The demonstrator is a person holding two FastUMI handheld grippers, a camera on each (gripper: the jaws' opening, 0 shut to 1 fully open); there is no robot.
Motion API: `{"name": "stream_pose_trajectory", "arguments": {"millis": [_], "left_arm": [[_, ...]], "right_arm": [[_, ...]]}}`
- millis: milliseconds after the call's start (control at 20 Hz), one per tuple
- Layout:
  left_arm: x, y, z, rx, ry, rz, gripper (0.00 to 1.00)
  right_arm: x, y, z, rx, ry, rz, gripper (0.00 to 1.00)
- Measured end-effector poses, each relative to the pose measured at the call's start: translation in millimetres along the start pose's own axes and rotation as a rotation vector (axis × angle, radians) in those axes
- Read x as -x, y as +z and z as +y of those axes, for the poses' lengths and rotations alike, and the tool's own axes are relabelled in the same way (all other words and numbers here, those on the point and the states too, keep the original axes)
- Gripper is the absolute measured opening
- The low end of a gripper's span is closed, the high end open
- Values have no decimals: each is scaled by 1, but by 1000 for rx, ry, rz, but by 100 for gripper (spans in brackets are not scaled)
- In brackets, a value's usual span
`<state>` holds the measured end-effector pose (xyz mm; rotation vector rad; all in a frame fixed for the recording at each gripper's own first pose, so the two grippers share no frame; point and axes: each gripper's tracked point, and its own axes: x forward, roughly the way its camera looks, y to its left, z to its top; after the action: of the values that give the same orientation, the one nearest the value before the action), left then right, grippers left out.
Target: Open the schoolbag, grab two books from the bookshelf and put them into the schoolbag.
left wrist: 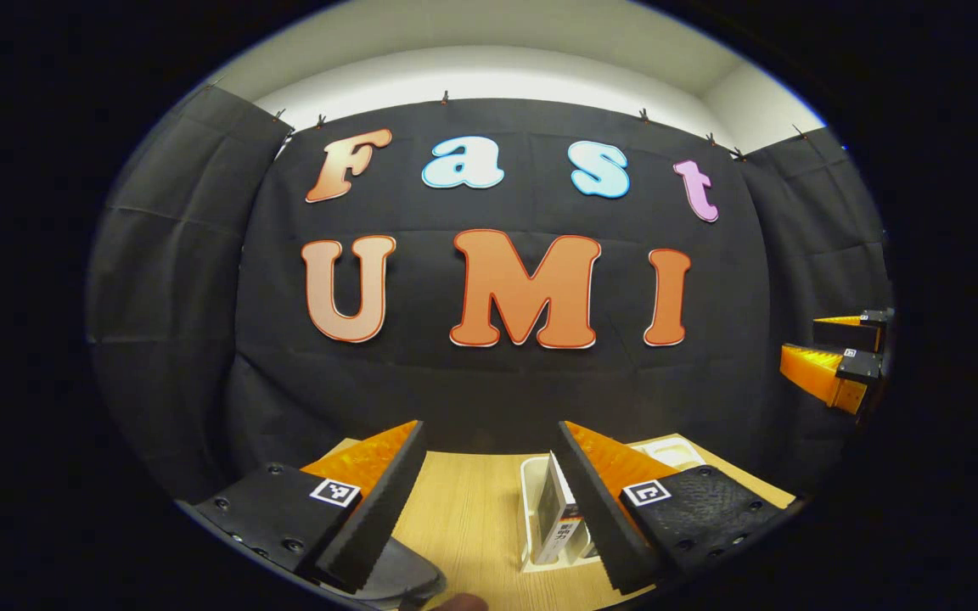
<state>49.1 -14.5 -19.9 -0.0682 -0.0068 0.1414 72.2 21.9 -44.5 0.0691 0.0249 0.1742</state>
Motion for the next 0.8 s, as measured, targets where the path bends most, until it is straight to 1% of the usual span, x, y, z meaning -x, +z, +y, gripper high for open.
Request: {"name": "stream_pose_trajectory", "arguments": {"millis": [150,400,500,600,650,800], "left_arm": [[-8,-3,-7,-2,32,10,96],[-11,-8,9,-24,126,2,96],[-13,-7,13,-34,135,-1,97],[-15,-1,18,-54,128,-26,96],[-18,-1,19,-69,114,-20,96],[-25,-17,28,-134,94,7,96]], "right_arm": [[-13,-10,8,-55,40,16,98],[-28,-18,16,-92,80,19,98],[-31,-19,21,-101,85,27,98],[-35,-13,23,-103,65,8,98],[-37,-13,27,-111,55,9,98],[-38,-13,39,-120,40,16,98]]}}
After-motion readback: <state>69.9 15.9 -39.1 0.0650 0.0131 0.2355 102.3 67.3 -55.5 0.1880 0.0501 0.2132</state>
